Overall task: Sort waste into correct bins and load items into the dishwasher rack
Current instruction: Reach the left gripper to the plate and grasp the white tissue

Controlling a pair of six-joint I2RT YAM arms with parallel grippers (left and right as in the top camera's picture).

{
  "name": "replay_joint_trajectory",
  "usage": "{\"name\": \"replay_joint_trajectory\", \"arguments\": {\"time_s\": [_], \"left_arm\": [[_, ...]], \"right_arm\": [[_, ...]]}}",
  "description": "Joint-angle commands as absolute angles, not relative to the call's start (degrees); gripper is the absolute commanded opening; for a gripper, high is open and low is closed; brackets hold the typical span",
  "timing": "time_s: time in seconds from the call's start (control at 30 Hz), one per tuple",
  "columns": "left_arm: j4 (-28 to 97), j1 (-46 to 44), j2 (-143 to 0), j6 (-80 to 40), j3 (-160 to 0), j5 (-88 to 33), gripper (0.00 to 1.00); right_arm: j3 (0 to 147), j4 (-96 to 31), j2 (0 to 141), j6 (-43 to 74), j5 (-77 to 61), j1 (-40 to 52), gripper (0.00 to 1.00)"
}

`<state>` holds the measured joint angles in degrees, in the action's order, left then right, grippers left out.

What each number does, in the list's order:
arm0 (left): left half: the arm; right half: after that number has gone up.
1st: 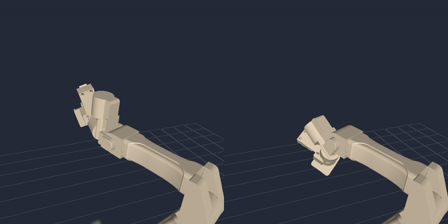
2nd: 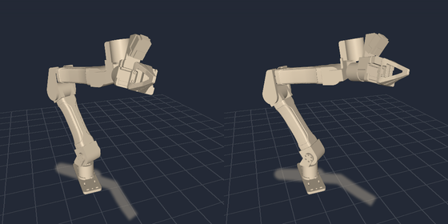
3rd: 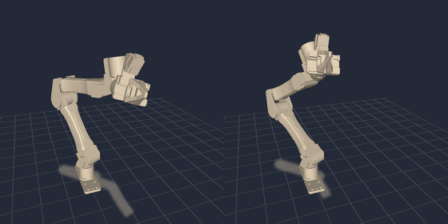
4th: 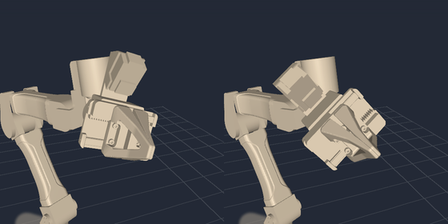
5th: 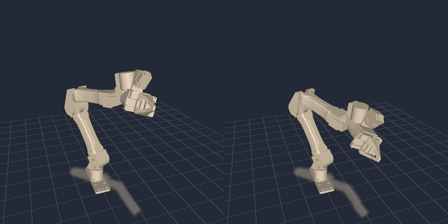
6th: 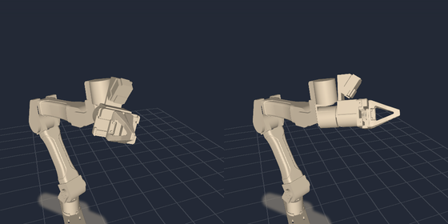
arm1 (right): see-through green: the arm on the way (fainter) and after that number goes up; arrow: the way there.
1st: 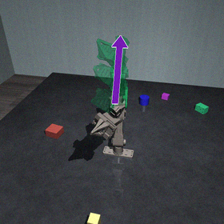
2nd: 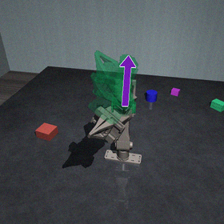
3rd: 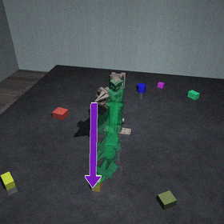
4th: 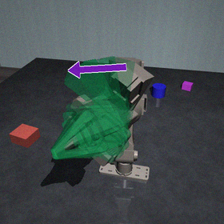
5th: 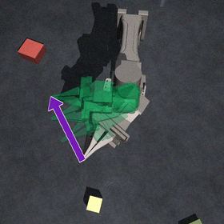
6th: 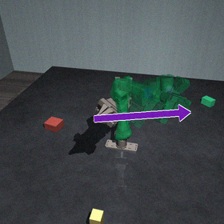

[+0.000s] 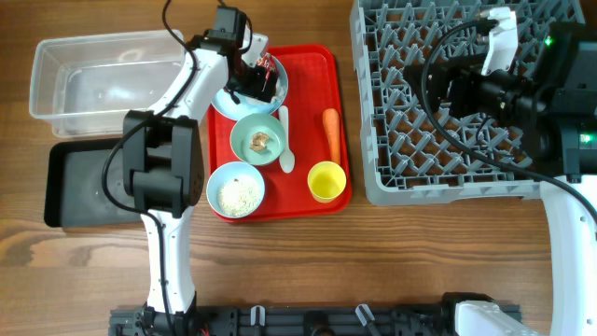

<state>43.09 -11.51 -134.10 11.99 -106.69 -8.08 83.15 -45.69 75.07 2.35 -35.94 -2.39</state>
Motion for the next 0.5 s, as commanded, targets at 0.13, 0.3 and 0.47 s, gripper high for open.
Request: {"name": "replay_joint_trajectory", "arguments": {"time_s": [0.13, 0.3, 0.47], "left_arm": [[42.94, -11.9, -137.36, 13.13, -107.63, -8.29, 0.75], [42.76, -11.88, -137.36, 13.15, -107.63, -8.23, 0.17], [41.69, -11.73, -137.05, 12.95, -107.66, -8.25, 0.04]], "right_arm": [[84.71, -46.35, 75.66, 2.98, -35.42, -2.22, 1.0], [84.71, -46.33, 75.66, 2.98, -35.42, -2.22, 1.0], [84.71, -46.15, 75.66, 3.03, -35.42, -2.2, 1.0]]}}
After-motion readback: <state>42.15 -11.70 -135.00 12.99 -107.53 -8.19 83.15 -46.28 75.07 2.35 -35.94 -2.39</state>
